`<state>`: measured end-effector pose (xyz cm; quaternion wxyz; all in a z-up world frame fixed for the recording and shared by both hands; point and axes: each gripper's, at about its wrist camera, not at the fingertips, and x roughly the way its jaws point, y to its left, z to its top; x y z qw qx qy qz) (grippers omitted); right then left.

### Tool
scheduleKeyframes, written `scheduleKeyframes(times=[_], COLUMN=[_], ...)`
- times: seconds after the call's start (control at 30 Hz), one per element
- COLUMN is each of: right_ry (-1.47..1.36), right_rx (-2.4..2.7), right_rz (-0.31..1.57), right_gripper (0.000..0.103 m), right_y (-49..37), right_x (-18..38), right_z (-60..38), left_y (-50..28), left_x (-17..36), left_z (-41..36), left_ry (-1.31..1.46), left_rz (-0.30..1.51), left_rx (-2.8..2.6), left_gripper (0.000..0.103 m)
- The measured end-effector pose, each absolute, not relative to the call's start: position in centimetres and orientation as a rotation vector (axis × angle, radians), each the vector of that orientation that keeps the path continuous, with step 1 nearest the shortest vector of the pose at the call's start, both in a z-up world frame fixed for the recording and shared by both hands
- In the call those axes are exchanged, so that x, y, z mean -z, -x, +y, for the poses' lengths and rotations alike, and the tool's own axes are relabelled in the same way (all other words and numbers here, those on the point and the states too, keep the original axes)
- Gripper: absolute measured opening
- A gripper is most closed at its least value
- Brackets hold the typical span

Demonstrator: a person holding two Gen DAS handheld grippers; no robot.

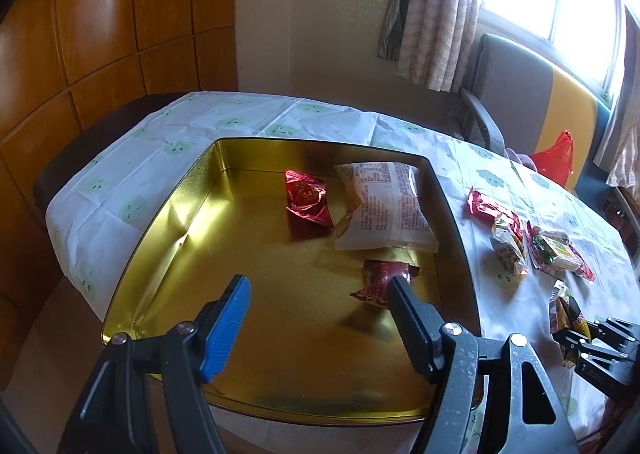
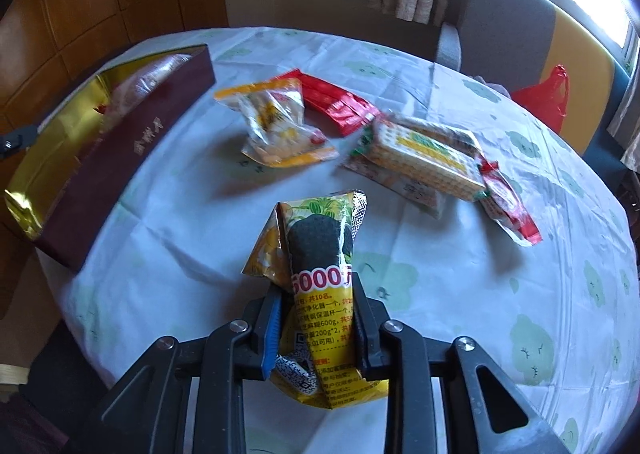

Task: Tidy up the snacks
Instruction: 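Carry the yellow snack bag over the gold tin and release it with the right gripper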

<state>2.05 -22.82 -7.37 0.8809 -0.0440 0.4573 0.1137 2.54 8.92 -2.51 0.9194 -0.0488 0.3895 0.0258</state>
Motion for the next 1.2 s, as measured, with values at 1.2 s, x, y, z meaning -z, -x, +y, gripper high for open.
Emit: scheduleKeyframes(times=[1.2], right_ry=[0.038], right_rx=[-0.710], right_rz=[0.784], right_gripper=[0.039], right_y=[-2.2], right_x=[1.8], right_z=[-5.7], left_y=[-2.9], left_x=[1.8], left_z=[12.7], left_ry=[0.145], left_rz=[0.758], left_rx=[-0.162], left_gripper=[0.071])
